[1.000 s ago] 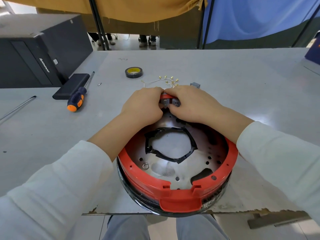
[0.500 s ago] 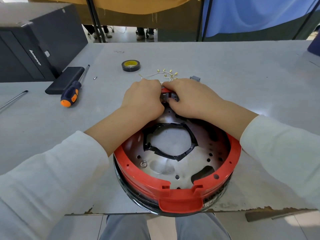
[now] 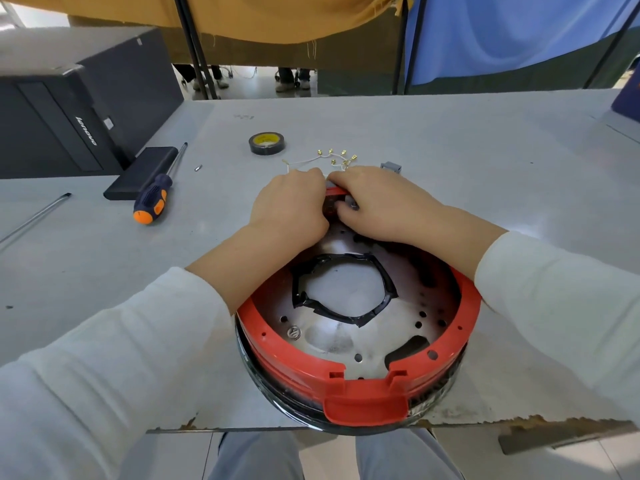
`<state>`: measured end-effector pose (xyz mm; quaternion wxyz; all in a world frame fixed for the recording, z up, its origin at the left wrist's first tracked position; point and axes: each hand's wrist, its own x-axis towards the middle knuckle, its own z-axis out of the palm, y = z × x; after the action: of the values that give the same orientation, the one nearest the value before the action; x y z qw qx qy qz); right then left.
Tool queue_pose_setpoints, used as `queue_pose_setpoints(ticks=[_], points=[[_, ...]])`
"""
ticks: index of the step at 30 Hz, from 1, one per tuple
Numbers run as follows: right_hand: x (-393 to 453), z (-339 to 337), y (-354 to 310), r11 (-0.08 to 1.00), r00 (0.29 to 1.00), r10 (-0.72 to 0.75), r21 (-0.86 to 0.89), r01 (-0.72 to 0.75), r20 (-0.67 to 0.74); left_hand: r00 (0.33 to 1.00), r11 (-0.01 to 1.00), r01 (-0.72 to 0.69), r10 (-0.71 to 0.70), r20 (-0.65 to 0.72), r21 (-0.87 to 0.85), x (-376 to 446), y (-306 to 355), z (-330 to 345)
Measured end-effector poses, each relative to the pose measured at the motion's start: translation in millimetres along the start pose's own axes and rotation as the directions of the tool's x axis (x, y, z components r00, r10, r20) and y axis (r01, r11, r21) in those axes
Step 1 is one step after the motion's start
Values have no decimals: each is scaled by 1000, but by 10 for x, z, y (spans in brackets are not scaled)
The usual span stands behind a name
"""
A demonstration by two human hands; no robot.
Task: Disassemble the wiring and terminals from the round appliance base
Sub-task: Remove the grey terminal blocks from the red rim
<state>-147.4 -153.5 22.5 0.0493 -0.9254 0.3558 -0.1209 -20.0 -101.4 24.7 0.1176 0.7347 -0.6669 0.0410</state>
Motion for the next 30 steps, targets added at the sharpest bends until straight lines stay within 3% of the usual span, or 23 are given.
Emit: queue_pose_setpoints(ticks=[6,21,26,30], points=[[-45,8,6,999,998,35,43,-32,-61,1000,992,-17,18,0,-128,15,-93,38],[16,-48,30,878,965,262,414,-242,8,995,989,-68,58,-78,-135,20,-119,115],[85,-79,84,777,948,304,551,-304,93,990,980,-111,95,-101,-167,-20,-120,85],[140,-184,121,662,898,342,608,-438,275,992,985,-121,115,-50,-122,-29,-118,47]])
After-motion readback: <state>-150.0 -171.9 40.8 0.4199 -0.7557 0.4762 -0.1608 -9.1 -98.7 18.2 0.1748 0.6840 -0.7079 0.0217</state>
